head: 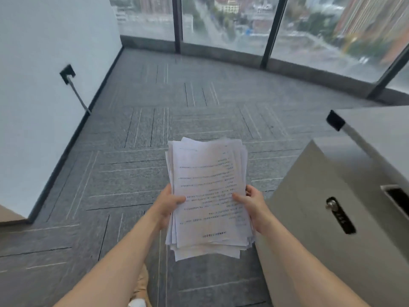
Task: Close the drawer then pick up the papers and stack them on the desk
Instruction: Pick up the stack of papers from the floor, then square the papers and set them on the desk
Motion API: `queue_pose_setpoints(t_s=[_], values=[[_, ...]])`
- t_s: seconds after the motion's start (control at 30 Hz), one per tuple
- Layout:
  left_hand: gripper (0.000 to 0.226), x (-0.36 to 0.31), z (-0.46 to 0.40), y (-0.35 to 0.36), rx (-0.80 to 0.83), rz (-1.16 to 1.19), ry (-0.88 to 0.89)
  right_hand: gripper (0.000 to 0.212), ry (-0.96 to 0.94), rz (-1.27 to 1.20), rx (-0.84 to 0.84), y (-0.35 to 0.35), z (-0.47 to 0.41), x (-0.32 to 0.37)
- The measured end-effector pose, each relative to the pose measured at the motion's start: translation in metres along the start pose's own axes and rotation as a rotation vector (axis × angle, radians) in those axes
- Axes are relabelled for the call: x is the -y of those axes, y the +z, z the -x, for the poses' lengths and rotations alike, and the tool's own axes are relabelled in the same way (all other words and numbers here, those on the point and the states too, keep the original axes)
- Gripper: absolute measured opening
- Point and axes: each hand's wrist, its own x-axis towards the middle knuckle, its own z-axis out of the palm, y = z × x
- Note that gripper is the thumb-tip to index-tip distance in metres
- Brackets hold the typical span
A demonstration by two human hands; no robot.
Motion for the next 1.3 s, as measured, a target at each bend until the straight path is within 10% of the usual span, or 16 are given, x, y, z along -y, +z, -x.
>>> queue_pose_setpoints(t_s=[0.5,0.9,1.3], values=[[0.022,-0.21,0.299,0.19,0.351,-0.002,0.624,0.02,-0.58,0.046,-0.536,-0.136,0.366,0.218],[0.019,-0.183,0.486,0.386,0.717,-0.13,0.724,0.027,-0.677,0.03,-1.034,-0.286,0.624,0.167],[0.027,-0.09,0.476,0.51,0.885,-0.211,0.56,0.031,-0.501,-0.19,-1.188,-0.37,0.641,0.073]])
